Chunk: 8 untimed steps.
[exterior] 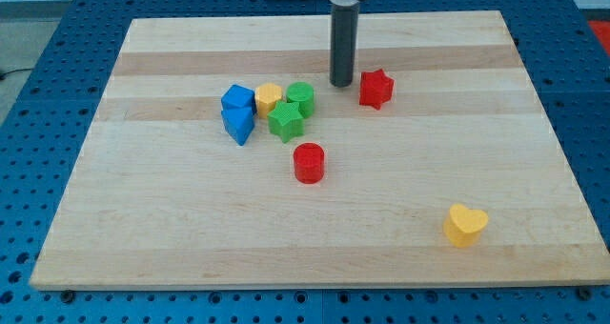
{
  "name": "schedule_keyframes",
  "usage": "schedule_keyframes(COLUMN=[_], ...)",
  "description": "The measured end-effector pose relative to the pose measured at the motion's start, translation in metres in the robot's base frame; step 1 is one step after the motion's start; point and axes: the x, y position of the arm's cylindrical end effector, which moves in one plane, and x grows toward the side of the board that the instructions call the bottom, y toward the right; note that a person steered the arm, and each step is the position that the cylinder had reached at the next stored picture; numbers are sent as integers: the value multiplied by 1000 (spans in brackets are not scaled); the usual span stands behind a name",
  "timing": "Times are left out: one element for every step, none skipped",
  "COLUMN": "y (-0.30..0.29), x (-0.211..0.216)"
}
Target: Push the green circle into the green star
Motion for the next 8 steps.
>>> schedule_keyframes(y=[-18,-18,-27,-30,-32,-41,-43,-43], x=[23,52,66,89,109,118,118,115])
